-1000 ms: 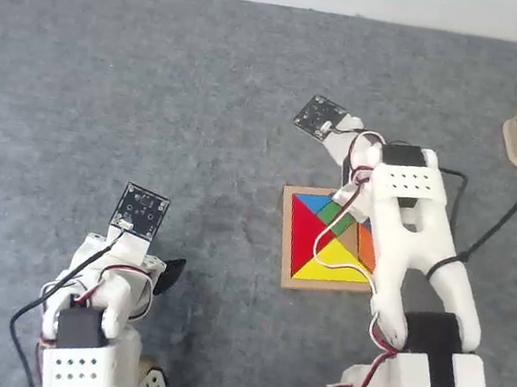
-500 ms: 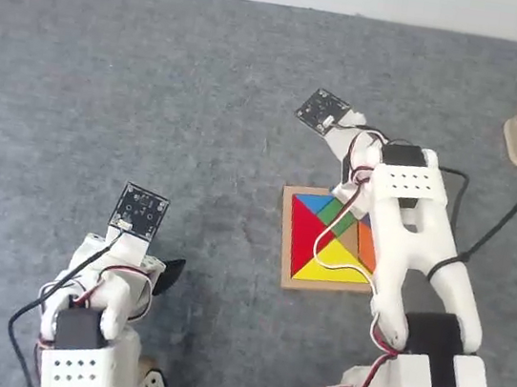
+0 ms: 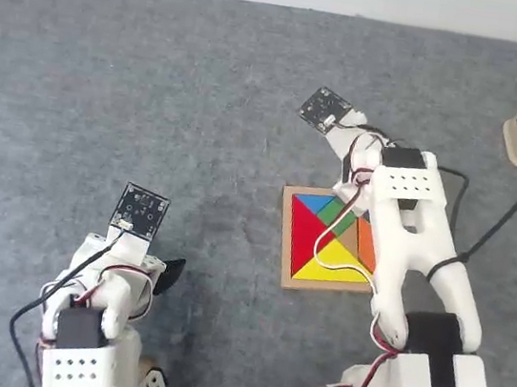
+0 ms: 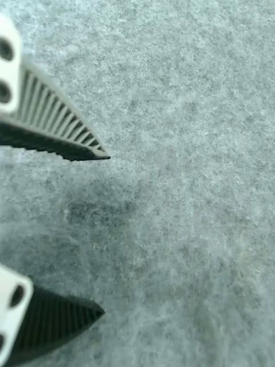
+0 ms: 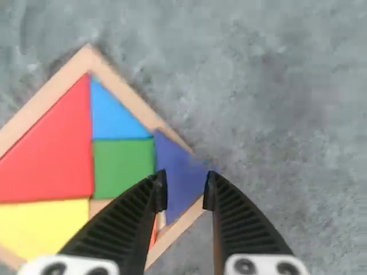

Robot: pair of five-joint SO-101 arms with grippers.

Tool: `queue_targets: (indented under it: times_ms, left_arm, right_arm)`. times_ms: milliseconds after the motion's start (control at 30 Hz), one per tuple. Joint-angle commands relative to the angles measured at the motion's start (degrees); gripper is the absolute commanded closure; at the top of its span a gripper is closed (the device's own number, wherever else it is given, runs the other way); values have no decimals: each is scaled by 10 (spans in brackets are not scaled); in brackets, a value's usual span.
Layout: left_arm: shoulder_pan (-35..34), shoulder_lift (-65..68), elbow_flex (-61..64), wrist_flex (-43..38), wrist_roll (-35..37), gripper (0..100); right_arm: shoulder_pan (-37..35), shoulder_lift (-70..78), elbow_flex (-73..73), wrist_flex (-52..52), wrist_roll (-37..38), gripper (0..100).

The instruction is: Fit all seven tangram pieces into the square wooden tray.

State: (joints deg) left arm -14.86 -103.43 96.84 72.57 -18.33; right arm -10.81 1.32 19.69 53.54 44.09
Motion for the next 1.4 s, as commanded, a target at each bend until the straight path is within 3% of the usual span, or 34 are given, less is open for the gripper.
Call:
queue_targets:
  times_ms: [0,400,600,1233,1367]
  left_arm:
    - [2,-10,-3,4,-3,647]
    - [2,-10,-3,4,-3,647]
    - [2,-10,-3,4,-3,647]
    - [2,-10,-3,4,-3,647]
    - [2,-10,-3,4,-3,647]
  right_arm:
    - [8,4,16,-65,-63,887]
    - [16,95,40,-111,-73,887]
    - [44,73,42,-107,-118,887]
    - [34,-5,113,-111,-122,887]
    - [36,-62,128,-107,-167,905]
